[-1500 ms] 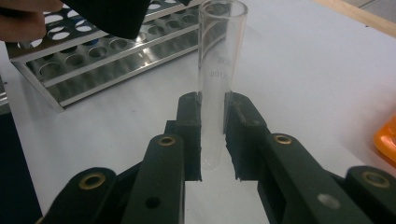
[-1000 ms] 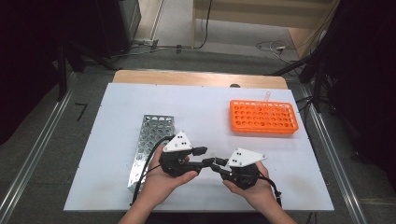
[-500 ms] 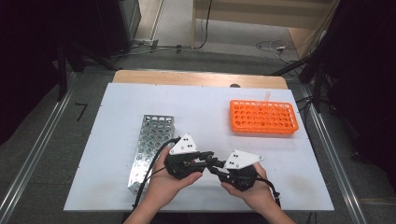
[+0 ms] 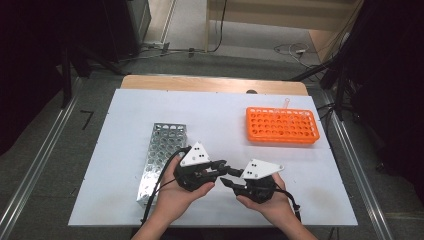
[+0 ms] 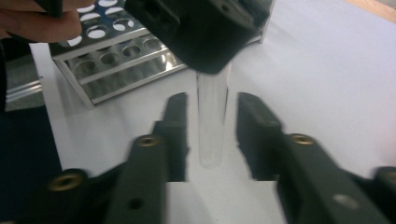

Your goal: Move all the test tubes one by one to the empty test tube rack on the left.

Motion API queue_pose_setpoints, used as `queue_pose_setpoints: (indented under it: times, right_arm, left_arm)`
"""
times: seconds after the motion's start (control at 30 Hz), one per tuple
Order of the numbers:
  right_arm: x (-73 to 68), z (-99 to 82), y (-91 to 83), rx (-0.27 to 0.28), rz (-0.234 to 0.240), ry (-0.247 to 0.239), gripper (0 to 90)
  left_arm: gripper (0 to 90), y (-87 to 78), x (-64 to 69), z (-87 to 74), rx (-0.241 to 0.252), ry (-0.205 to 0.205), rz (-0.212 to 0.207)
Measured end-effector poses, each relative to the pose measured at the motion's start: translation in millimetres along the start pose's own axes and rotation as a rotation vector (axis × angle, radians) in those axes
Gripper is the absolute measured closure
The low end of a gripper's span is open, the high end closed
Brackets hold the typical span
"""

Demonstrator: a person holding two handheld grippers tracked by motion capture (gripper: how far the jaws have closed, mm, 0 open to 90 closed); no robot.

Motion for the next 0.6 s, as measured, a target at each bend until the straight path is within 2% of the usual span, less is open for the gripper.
queue_pose_setpoints:
  times: [0.1,0.17,0.27,0.43,0.6]
  right_arm:
    - [2.2,0.1,-4.6,0.021,0.011,0.014,31.0]
    - [5.1,0.0,-8.8,0.038,-0.003,0.028,17.2]
    - [9.7,-1.8,-17.4,0.06,-0.015,0.048,2.2]
    - [19.6,-9.0,-37.6,0.126,0.006,0.099,0.0]
    - [28.5,-22.7,-55.4,0.131,-0.028,0.12,0.0]
  left_arm:
    - [76.0,-3.1,-6.0,2.2,0.005,-0.007,0.017]
    - [76.0,-4.7,-9.4,3.5,0.011,-0.013,0.027]
    - [76.1,-7.4,-15.0,6.0,0.018,-0.018,0.042]
    - [76.1,-12.4,-26.7,13.4,0.032,-0.036,0.072]
    - [76.1,-16.7,-38.6,23.3,0.04,-0.032,0.102]
Point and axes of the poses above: each handheld gripper's, and its own axes: y roughly forward along the jaws, z roughly out of its top, x roughly to its right, the point moved 5 cm from there along y, roughly forward along the jaws, and after that the axes turned 13 degrees about z, right-handed, at the moved point
